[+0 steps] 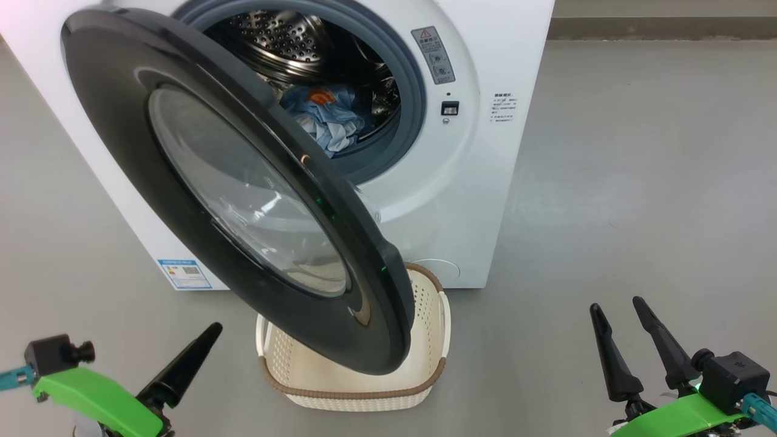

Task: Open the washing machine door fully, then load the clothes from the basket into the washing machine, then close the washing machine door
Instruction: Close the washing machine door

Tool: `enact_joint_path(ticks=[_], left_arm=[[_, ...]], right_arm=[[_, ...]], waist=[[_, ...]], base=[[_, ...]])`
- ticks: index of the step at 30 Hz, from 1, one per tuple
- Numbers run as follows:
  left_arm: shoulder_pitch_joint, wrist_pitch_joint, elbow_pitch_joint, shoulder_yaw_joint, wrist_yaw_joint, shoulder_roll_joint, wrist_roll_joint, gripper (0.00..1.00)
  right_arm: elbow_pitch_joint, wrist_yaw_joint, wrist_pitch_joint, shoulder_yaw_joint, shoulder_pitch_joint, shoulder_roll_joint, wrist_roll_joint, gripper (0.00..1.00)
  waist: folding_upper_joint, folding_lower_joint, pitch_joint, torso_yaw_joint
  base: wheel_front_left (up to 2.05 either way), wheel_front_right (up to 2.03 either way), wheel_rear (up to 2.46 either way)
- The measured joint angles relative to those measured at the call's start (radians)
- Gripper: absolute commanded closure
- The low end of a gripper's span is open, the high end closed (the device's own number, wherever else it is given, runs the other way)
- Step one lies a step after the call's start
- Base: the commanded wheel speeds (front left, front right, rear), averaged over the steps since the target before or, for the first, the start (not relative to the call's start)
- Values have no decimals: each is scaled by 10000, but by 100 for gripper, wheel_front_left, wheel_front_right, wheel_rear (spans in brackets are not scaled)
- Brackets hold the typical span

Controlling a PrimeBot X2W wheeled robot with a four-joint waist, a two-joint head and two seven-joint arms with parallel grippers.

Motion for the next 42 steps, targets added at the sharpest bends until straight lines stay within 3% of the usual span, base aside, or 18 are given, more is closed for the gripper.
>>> enact_joint_path(ticks=[7,17,23,27,36,42], left_arm=[[63,-1672,836,-456,0,17,140,0],[255,-4167,1939,-1998,0,360,1001,0],[207,-6276,2734,-2974,-13,502,1801,0],[111,-6853,3302,-3292,-13,606,2711,0],[11,-6865,3018,-769,-15,-454,6427,0],[377,-6865,2194,347,-29,-1127,8544,0]], right_arm=[[0,0,0,-13,4,0,0,0],[17,0,0,-205,184,2,0,0],[52,0,0,-238,203,4,0,0],[96,0,0,-247,203,6,0,0],[102,0,0,-270,203,12,0,0],[102,0,0,-282,202,12,2,0]], waist=[[0,0,-3,-36],[0,0,24,-62],[0,0,13,-53],[0,0,-9,-31],[0,0,24,65],[0,0,54,71]], base=[[0,0,0],[0,0,0],[0,0,0],[0,0,0],[0,0,0],[0,0,0]])
